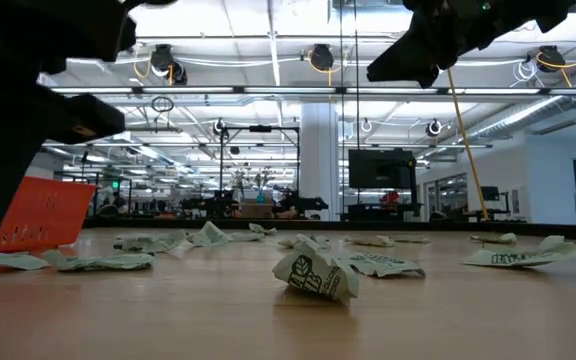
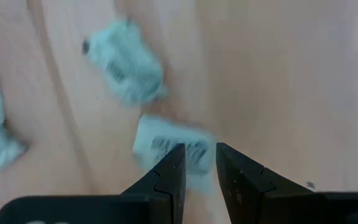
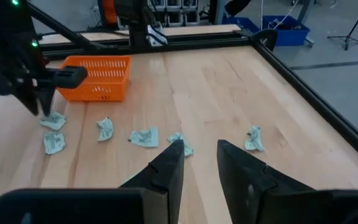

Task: Pick and place Stevia / Truvia into bins
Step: Put the white stevia packet into the orange bin

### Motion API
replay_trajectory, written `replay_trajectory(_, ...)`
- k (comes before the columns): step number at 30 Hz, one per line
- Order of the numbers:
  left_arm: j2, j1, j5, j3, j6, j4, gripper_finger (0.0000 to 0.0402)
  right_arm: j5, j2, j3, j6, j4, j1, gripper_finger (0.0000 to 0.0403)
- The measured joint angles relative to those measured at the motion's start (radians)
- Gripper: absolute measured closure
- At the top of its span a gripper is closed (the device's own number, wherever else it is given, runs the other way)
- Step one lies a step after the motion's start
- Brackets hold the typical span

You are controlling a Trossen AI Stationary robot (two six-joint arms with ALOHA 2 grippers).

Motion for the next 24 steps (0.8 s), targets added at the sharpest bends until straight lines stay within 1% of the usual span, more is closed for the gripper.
replay_trajectory(2, 0.009, -0.004, -0.001, 0.0, -0.017, -0.016, 0.0309, 0.0, 0.0, -0.001, 0.0, -0.001, 0.0, 0.0314)
replay_trajectory(7, 0.035, -0.018, 0.036, 0.0, -0.041, -0.014, 0.0309, 0.0, 0.0, -0.001, -0.012, 0.002, 0.0, 0.0314)
replay_trajectory(15, 0.087, -0.02, -0.001, 0.005, -0.047, -0.014, 0.0309, 0.0, 0.0, -0.001, -0.034, 0.019, 0.0, 0.0314)
replay_trajectory(20, 0.088, -0.02, -0.012, 0.004, -0.01, -0.015, 0.0309, 0.001, 0.0, -0.001, -0.035, 0.063, 0.0, 0.0314)
replay_trajectory(22, 0.071, -0.021, -0.026, 0.002, -0.006, -0.01, 0.0317, 0.001, 0.0, -0.001, -0.052, 0.071, 0.0, 0.0314)
replay_trajectory(24, 0.05, -0.018, -0.068, -0.004, -0.005, -0.01, 0.0342, 0.002, 0.0, -0.001, -0.08, 0.071, 0.0, 0.0314)
